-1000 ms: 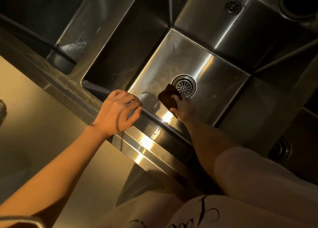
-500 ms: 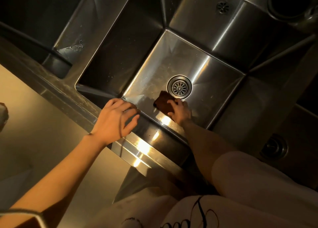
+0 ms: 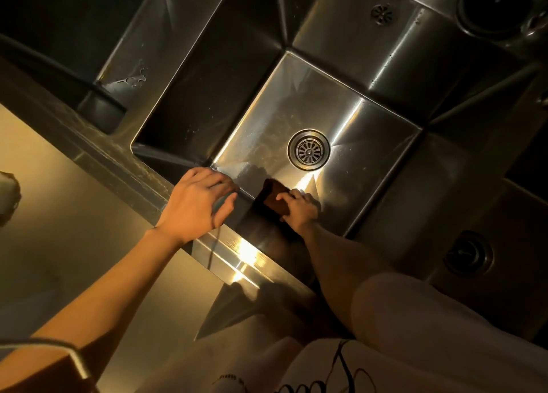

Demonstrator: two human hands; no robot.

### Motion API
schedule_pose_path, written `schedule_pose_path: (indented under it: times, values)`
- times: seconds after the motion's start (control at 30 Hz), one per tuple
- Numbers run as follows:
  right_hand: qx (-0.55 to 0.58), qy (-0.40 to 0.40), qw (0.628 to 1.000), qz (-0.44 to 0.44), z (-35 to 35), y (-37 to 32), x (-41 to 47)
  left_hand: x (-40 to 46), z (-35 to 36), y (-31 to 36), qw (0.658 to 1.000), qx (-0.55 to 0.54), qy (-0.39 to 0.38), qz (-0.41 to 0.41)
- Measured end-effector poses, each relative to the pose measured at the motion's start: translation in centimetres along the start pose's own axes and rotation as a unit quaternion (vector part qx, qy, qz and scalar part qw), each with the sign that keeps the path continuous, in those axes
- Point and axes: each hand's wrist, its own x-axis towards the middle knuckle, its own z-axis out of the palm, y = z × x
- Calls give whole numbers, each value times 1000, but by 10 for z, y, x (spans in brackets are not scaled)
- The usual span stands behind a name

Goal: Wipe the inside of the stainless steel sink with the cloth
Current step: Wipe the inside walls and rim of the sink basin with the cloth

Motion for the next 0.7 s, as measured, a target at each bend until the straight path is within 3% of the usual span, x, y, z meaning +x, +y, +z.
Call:
schedule_pose_path:
  times: [0.17, 0.43, 0.7]
  values:
    - [-20, 20, 1000, -11, -8, 8, 4, 0, 0, 1, 1000, 6, 10, -2]
    - [100, 110, 980, 129, -35, 33, 11, 0, 0, 2, 1000, -2, 14, 3]
    - [110, -5, 993, 53, -2, 14, -14, -2, -2, 3, 999, -13, 23, 21]
